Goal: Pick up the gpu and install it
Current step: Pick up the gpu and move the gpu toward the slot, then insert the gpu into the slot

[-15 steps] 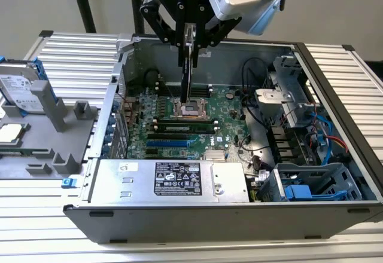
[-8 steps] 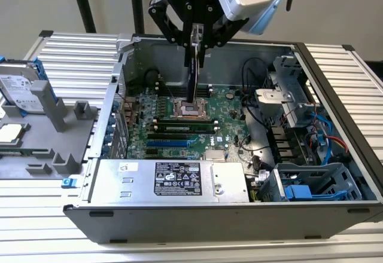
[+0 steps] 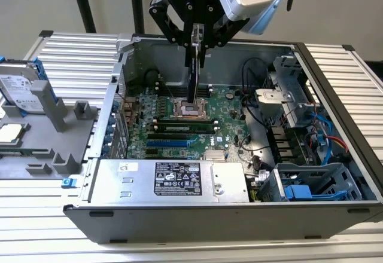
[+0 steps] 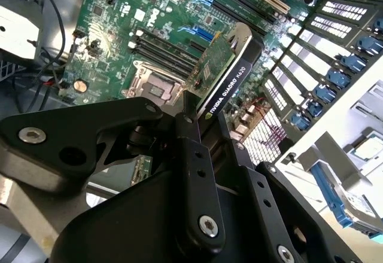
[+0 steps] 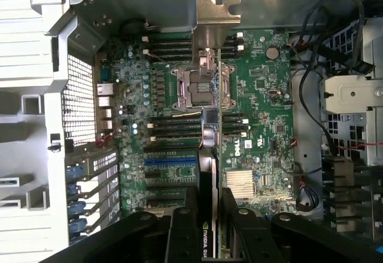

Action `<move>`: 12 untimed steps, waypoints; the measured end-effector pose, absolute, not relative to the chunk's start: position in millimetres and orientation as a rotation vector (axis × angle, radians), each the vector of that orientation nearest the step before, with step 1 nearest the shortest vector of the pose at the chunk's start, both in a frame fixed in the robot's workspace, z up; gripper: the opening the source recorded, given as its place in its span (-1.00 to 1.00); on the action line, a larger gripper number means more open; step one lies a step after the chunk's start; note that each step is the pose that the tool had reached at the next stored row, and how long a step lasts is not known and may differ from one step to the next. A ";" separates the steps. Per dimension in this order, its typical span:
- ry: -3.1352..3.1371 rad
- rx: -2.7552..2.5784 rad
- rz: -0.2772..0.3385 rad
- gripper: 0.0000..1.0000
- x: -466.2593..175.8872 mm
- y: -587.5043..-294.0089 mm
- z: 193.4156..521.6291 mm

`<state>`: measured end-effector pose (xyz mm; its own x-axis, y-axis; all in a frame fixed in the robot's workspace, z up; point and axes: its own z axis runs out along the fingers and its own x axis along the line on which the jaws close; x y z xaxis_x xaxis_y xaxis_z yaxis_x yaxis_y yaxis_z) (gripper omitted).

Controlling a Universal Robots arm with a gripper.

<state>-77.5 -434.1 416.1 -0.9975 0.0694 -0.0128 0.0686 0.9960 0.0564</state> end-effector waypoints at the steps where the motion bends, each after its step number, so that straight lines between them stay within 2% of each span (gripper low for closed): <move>1: 3.124 0.108 0.087 -1.00 -77.5 -434.1 416.1; 12: 3.125 0.084 0.088 -1.00 -77.4 -434.1 416.2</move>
